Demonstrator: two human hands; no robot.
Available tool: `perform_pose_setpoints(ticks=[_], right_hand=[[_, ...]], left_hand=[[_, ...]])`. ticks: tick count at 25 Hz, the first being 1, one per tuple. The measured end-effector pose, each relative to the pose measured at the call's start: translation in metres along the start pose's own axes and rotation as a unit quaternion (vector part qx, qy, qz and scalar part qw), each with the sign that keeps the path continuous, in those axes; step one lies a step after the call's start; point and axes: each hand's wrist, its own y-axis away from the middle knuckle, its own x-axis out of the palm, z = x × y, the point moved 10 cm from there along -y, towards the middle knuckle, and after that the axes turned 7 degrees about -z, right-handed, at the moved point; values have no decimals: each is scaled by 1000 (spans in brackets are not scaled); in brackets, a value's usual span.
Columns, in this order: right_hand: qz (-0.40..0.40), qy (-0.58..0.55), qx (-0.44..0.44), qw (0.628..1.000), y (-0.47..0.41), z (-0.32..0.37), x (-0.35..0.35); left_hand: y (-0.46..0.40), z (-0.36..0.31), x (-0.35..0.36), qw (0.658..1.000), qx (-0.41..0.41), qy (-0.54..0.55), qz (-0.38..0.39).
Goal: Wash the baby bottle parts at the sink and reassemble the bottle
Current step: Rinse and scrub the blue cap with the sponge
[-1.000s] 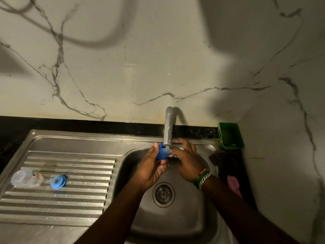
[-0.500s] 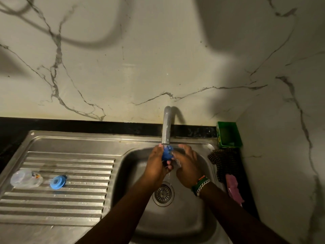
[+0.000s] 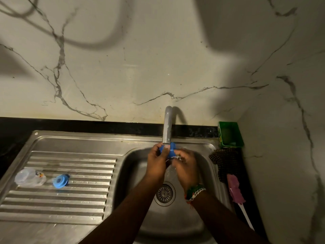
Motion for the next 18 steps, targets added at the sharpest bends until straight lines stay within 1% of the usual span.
perform_pose_setpoints(ticks=[1,2,3,4,6,7,8,9,10,11,12,13,14,15,16,18], right_hand=[[-19,73,-68,995,6,11,0],[-15,123,-131,984,10,19,3],[8,152,-169,974,11,28,5],[42,180,-192,964,11,32,9],[90,250,-231,936,8,37,14],[111,266,-238,928,9,38,18],[133,234,-227,936,10,40,22],[146,156,-180,960,8,40,24],[162,56,-112,979,6,35,26],[174,-21,-43,984,5,28,29],[170,-91,26,981,5,18,29],[156,-150,96,971,5,9,28],[134,-213,173,952,5,-2,25],[113,-267,244,926,7,-13,23],[98,-309,293,900,9,-22,24],[97,-352,335,869,11,-32,27]], left_hand=[[1,6,-1,998,-30,44,-17],[4,10,-1,995,-57,81,-32],[9,13,-1,990,-82,103,-43],[12,13,-1,988,-103,103,-49],[12,6,2,989,-112,90,-39],[10,2,2,990,-103,93,-38],[7,-4,0,992,-81,82,-42],[4,-9,1,997,-51,52,-38],[3,-13,3,999,-21,3,-27],[2,-15,6,999,6,-46,-10],[3,-18,9,996,29,-89,9],[4,-22,10,992,49,-115,22],[5,-27,8,988,70,-134,22],[6,-33,6,984,86,-152,15],[8,-38,6,979,100,-175,13],[15,-39,12,963,136,-230,39]])
